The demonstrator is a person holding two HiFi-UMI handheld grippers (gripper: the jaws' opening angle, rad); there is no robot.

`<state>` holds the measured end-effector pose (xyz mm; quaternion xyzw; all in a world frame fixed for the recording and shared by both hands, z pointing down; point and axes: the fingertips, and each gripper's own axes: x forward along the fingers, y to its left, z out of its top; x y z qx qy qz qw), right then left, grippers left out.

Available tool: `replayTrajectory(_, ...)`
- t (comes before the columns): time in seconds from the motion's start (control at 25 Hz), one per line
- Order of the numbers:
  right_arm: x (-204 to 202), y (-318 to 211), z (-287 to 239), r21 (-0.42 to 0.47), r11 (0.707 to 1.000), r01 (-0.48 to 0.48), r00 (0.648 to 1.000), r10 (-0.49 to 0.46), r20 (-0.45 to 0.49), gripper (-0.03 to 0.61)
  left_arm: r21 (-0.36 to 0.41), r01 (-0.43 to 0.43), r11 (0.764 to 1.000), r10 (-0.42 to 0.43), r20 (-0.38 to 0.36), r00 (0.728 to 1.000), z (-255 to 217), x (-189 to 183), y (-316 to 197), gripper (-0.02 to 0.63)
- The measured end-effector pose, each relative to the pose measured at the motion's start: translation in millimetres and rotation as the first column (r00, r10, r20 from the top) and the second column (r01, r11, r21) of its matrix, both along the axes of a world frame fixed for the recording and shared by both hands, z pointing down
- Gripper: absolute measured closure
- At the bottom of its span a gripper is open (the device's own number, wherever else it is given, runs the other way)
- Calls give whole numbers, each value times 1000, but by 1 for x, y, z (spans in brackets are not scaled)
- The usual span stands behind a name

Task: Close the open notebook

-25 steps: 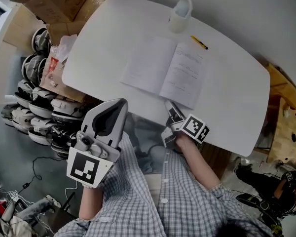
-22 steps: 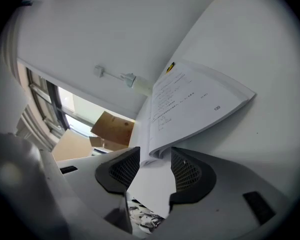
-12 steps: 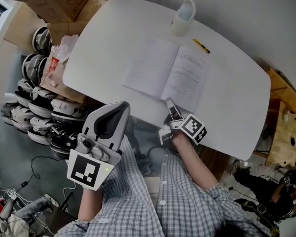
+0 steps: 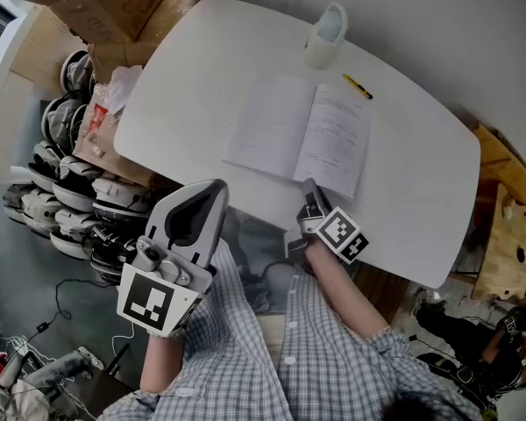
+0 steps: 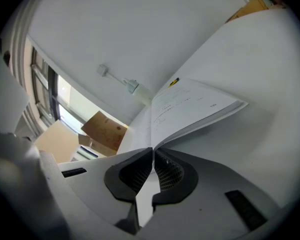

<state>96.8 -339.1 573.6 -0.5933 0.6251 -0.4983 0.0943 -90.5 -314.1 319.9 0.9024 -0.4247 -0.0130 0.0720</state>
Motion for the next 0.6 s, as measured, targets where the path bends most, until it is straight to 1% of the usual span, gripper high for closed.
replayTrajectory(0.08,2,0,-3,3,999,41,996,-41,-79,551,-2,4,1000,-4,9,1000,1,1,1,607)
replayTrajectory(0.16,0,0,-2,-8,994,108,977,-108,-183,551,1,10,1000,-10,8,1000,0,0,1,606)
replayTrajectory(0.24,-2,-1,-2,-26,985,172,942,-172,-288,551,-2,18,1000,-18,18,1000,3,-2,0,607)
replayTrajectory(0.32,-4,-2,-5,-42,975,216,903,-216,-370,551,3,17,1000,-17,12,1000,1,-1,-1,607)
replayTrajectory(0.4,-6,-3,-7,-62,962,265,850,-264,-457,551,12,7,1000,-7,-3,1000,-3,3,-2,607)
replayTrajectory(0.44,-8,-3,-8,-76,952,296,810,-293,-507,551,15,3,1000,-3,-3,1000,-5,5,-2,607)
replayTrajectory(0.52,-14,-5,-11,-110,928,356,719,-347,-602,551,19,0,1000,0,5,1000,-5,7,-4,606)
replayTrajectory(0.56,-17,-6,-12,-124,918,378,681,-366,-634,551,24,-2,1000,2,3,1000,-6,8,-5,606)
replayTrajectory(0.6,-20,-7,-13,-136,909,395,651,-381,-656,551,26,-5,1000,5,0,1000,-8,9,-5,607)
